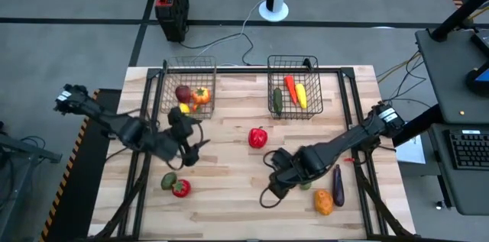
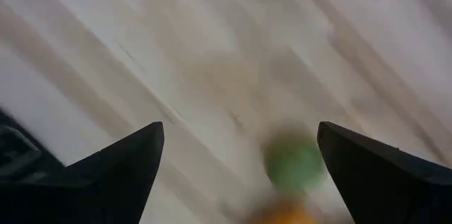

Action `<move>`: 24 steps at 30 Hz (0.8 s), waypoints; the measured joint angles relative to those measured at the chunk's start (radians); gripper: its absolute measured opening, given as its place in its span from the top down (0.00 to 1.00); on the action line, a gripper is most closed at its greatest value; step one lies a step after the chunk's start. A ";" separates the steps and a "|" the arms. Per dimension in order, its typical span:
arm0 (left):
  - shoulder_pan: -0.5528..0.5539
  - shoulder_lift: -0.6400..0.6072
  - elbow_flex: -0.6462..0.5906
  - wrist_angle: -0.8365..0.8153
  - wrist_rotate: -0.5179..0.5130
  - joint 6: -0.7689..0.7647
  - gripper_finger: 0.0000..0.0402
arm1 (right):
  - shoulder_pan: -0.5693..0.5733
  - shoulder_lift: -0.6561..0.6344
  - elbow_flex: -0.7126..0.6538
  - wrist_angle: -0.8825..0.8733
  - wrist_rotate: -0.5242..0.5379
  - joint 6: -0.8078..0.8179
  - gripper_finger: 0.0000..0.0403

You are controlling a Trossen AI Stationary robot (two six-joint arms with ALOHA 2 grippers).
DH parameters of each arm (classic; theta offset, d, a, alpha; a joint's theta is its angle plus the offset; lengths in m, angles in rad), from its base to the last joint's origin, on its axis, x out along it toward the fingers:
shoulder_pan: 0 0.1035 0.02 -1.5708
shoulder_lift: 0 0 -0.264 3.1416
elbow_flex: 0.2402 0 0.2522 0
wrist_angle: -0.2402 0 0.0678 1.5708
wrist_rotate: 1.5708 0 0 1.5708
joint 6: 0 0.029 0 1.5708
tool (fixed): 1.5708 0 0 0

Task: Sort produce into baskets
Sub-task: Put the green lime into the left yellow wire basket

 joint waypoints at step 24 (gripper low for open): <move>-0.047 0.141 0.002 0.046 -0.023 -0.048 0.19 | 0.125 0.003 -0.139 -0.188 -0.065 0.362 0.09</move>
